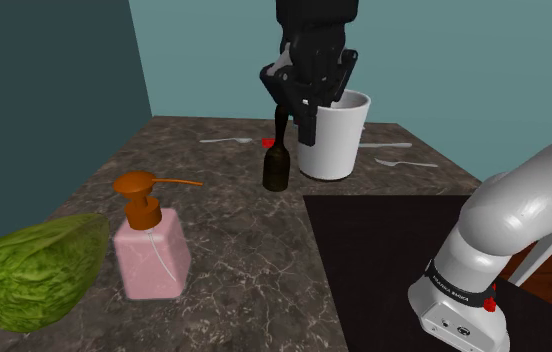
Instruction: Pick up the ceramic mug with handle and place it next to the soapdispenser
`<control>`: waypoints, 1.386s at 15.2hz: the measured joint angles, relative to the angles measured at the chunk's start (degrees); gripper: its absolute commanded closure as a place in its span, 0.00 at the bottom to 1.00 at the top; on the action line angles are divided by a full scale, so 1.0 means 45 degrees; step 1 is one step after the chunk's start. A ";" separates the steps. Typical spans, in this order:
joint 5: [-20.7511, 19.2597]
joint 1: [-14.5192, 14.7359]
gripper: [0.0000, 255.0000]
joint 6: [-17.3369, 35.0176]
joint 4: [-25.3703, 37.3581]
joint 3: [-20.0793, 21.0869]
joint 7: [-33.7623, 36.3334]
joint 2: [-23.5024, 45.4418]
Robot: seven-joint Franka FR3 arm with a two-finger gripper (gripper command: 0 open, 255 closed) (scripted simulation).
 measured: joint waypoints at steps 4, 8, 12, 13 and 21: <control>0.0165 0.0122 1.00 0.0671 -0.0902 -0.0008 -0.0099 -0.0282; 0.0362 0.0279 1.00 0.1336 -0.1860 -0.0058 -0.0238 -0.0623; 0.0505 0.0388 1.00 0.1973 -0.2696 -0.0049 -0.0361 -0.0851; 0.0535 0.0409 1.00 0.2135 -0.2902 -0.0050 -0.0401 -0.0898; 0.0814 0.0560 1.00 0.3428 -0.4357 0.0241 -0.0440 -0.1124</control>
